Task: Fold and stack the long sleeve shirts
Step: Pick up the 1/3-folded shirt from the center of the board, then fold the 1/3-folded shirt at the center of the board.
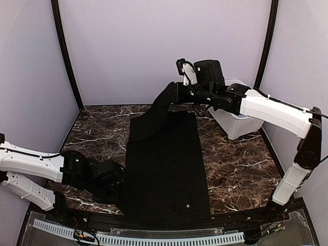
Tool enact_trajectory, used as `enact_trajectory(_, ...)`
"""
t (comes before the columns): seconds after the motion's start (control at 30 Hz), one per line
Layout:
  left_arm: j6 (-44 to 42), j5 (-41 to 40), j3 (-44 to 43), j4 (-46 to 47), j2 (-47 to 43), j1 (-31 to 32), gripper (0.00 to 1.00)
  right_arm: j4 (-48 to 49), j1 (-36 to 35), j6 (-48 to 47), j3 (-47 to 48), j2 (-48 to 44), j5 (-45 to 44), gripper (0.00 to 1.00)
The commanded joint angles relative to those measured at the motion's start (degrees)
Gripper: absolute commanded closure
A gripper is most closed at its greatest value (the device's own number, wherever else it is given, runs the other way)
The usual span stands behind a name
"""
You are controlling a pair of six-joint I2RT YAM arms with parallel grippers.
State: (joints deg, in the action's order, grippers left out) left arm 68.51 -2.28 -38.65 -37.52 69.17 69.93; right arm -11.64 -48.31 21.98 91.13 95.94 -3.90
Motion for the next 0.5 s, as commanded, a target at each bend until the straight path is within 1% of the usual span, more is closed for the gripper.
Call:
enact_trajectory(0.0,-4.49,-1.36,-4.1,-2.5,-1.15,0.27,1.0,-0.68,0.35,-1.95,2.44,-2.6,-2.11,1.0)
enact_trajectory(0.27,-13.77,1.87,-13.29,0.53,4.8,0.38,1.0,-3.9,0.46,-5.17,2.95,-5.44,-8.59,1.0)
enact_trajectory(0.47,-21.14,8.22,-18.91,2.84,11.38,0.49,1.0,-5.98,0.93,-6.67,0.4,-9.6,-13.85,1.0)
